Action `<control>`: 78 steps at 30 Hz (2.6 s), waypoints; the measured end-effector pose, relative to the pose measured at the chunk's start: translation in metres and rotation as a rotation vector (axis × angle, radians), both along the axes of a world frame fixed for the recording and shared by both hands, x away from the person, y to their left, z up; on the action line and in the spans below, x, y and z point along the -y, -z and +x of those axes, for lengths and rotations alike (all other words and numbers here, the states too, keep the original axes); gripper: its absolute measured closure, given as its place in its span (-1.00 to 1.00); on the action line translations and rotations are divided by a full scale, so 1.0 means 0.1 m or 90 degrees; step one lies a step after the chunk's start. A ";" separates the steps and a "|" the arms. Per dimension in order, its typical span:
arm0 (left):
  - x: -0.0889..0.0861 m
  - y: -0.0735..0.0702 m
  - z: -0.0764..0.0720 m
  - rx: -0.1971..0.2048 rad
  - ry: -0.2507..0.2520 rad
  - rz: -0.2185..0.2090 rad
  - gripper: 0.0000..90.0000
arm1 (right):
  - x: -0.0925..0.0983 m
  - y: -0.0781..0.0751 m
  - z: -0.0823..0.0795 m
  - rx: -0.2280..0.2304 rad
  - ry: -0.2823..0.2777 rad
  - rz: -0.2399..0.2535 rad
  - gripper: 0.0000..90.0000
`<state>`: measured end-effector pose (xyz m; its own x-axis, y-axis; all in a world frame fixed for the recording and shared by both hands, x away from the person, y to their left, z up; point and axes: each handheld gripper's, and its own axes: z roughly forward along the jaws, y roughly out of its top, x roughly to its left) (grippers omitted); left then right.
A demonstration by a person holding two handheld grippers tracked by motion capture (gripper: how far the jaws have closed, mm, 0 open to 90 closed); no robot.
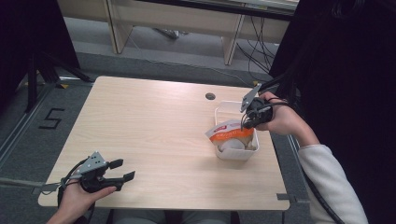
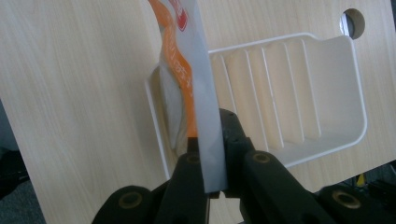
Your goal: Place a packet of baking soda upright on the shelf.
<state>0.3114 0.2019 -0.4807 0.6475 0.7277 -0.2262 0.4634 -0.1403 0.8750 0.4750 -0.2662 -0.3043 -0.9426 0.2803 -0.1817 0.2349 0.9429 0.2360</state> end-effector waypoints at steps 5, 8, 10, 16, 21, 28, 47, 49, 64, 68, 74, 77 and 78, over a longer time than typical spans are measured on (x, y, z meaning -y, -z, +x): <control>0.00 0.00 0.00 -0.001 0.001 0.001 -0.35 | 0.05 0.06 0.00 -0.002 0.022 -0.016 1.00; 0.00 0.00 0.00 -0.001 0.000 0.001 -0.35 | 0.09 0.09 0.02 -0.019 0.027 -0.019 1.00; 0.00 0.00 0.00 -0.001 0.000 0.003 -0.35 | 0.10 0.10 0.03 -0.022 0.031 -0.025 1.00; 0.00 0.00 0.00 -0.001 -0.003 0.000 -0.35 | 0.11 0.14 0.04 -0.020 0.039 -0.046 1.00; 0.00 0.00 0.00 0.000 0.000 0.001 -0.35 | 0.14 0.17 0.05 -0.016 0.047 -0.045 1.00; 0.00 0.00 0.00 -0.001 0.000 0.002 -0.35 | 0.16 0.18 0.06 -0.026 0.052 -0.051 1.00; 0.00 0.00 0.01 0.005 0.007 0.006 -0.35 | -0.03 0.03 -0.05 -0.012 0.086 0.076 0.12; 0.00 0.00 0.00 0.004 0.008 0.006 -0.35 | -0.08 0.02 -0.05 -0.008 0.072 0.091 0.09; 0.00 0.00 0.00 0.003 0.008 0.007 -0.35 | -0.44 0.00 -0.16 0.008 0.067 0.202 0.04; 0.00 0.00 0.01 0.002 0.008 0.007 -0.35 | -0.55 0.04 -0.21 0.021 0.042 0.195 0.04; 0.00 0.00 0.00 0.002 0.008 0.006 -0.35 | -0.70 0.11 -0.31 0.017 0.026 0.196 0.04; 0.00 0.00 0.00 0.003 0.009 0.007 -0.35 | -0.75 0.15 -0.34 0.015 0.022 0.199 0.04; 0.00 0.00 0.00 0.003 0.009 0.008 -0.35 | -0.76 0.16 -0.35 0.015 0.018 0.202 0.05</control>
